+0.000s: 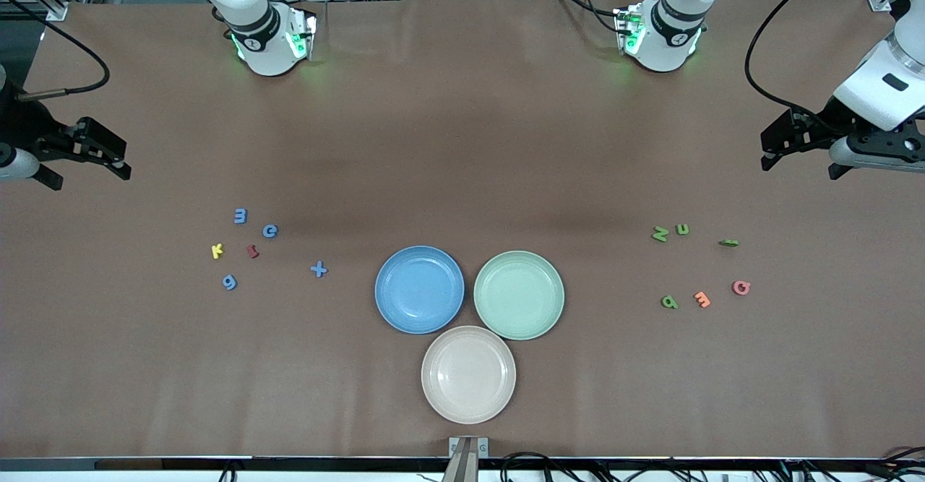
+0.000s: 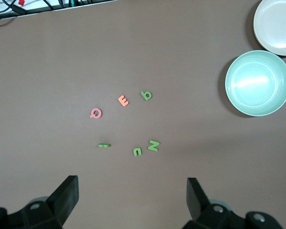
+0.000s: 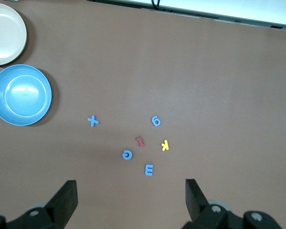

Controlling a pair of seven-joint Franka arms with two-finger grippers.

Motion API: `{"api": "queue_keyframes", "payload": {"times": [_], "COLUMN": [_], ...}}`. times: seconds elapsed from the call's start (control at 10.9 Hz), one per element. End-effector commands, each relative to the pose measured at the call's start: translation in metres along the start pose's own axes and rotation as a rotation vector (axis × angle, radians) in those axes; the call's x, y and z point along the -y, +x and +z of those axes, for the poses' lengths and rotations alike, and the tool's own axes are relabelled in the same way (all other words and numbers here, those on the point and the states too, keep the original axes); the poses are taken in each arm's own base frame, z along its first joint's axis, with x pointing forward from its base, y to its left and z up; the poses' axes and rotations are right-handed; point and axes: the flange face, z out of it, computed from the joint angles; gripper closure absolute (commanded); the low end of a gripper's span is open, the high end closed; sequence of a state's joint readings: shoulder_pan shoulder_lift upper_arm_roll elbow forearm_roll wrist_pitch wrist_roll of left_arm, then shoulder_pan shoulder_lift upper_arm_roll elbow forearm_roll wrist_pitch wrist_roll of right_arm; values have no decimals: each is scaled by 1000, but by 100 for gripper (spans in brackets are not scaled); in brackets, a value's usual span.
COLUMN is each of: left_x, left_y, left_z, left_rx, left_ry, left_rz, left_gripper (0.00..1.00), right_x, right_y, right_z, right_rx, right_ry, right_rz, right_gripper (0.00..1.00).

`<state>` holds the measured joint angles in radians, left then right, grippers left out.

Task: Sort letters by color into matching plates
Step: 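Reach the right gripper to the blue x while the left gripper reaches the green b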

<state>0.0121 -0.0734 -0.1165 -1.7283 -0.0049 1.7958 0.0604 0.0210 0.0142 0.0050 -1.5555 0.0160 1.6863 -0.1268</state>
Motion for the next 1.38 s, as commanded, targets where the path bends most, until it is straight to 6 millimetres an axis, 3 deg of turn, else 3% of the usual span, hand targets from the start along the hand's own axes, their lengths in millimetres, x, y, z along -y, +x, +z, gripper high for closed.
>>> {"api": "queue_keyframes", "payload": {"times": [0.0,0.37,0.55,0.74,0.83,1.2,1.29], "left_x": [-5,-9,-8,-4,-3,2,-5], "left_y": [0,6,11,18,22,47,53], "left_z": [-3,10,37,72,88,173,199], "left_rx": [22,60,117,178,200,210,201], "left_ry": [-15,-13,-10,1,8,119,142], "left_rz": [8,-8,-138,-332,-379,-557,-603], "left_gripper": [0,0,0,0,0,0,0], "right_x": [1,0,-4,-9,-11,9,12], "right_y": [-1,-1,1,13,11,14,16], "right_z": [-5,-4,8,54,63,125,143], "right_rx": [2,2,23,114,154,254,268], "right_ry": [-15,-16,-3,7,12,26,34], "right_rz": [13,14,25,18,18,-9,-12], "right_gripper": [0,0,0,0,0,0,0]}}
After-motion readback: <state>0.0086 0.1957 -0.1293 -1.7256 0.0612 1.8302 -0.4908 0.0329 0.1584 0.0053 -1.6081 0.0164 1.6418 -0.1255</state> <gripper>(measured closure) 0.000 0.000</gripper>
